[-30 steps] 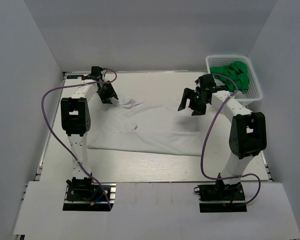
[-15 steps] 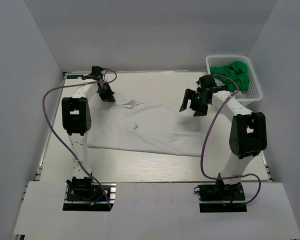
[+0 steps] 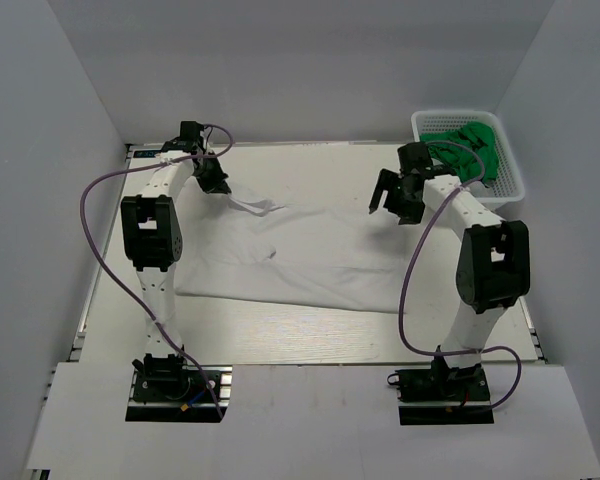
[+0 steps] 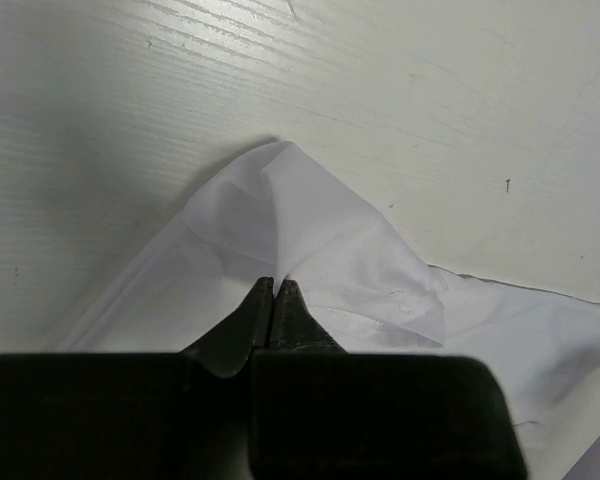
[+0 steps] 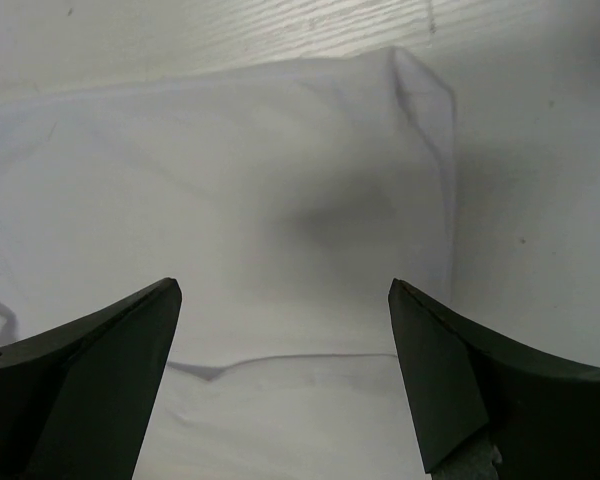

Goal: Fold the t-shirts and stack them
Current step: Grap the side of the flattened tshirt furthest away from the robot with both arms

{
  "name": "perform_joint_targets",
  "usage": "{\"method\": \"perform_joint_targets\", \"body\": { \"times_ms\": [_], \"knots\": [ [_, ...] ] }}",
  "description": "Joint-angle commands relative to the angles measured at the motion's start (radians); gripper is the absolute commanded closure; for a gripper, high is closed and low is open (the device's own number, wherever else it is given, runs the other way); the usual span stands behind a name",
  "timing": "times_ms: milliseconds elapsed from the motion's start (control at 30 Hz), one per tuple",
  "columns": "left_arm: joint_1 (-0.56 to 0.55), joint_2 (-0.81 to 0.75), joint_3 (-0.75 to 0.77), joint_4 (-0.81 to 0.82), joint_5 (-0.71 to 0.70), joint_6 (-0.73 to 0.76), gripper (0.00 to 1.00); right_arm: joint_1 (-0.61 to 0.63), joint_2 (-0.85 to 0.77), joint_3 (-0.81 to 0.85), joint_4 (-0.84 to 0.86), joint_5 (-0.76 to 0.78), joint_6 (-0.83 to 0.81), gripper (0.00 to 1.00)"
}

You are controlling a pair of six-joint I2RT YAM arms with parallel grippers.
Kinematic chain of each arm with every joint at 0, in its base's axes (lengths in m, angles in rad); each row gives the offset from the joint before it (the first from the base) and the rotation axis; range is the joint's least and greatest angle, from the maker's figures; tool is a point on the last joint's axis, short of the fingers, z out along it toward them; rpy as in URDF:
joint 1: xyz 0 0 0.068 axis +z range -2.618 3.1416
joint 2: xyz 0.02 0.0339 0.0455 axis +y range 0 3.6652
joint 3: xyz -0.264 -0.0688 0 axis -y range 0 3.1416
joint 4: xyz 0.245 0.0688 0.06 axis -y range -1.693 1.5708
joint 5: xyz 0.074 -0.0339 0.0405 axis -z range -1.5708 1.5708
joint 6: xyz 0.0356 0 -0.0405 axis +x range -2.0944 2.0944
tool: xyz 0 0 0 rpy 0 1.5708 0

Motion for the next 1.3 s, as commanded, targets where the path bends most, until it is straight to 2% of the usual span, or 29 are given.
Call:
{"method": "perform_joint_targets", "body": {
  "times_ms": [0,200,300,400,700,900,1067,1200,1267],
  "knots": [
    [0.003,-0.094,0.017,-0.025,0.021,0.013,1.00,0.004,0.032,0.083,-0.002,0.171,0.099,0.10],
    [0.003,-0.126,-0.026,-0.013,0.021,0.013,1.00,0.010,0.123,0.152,0.008,0.275,0.207,0.10],
    [0.003,-0.126,-0.035,-0.013,0.021,0.013,1.00,0.015,0.175,0.195,0.082,0.258,0.176,0.10],
    [0.003,-0.126,-0.035,-0.013,0.040,0.013,1.00,0.032,0.221,0.224,0.148,0.249,0.079,0.10],
    [0.012,-0.108,-0.025,-0.003,0.041,0.013,1.00,0.059,0.341,0.319,0.096,0.431,0.121,0.10],
    [0.012,-0.089,0.002,-0.032,0.041,0.022,1.00,0.061,0.379,0.335,0.021,0.502,0.184,0.14],
    [0.012,-0.089,0.002,-0.032,0.041,0.022,1.00,0.059,0.376,0.316,0.002,0.500,0.205,0.17],
    [0.021,-0.080,0.002,-0.032,0.041,0.022,1.00,0.059,0.387,0.304,0.001,0.479,0.219,0.32],
    [0.021,-0.080,0.002,-0.023,0.050,0.022,1.00,0.061,0.391,0.296,-0.002,0.473,0.228,0.32]
  ]
}}
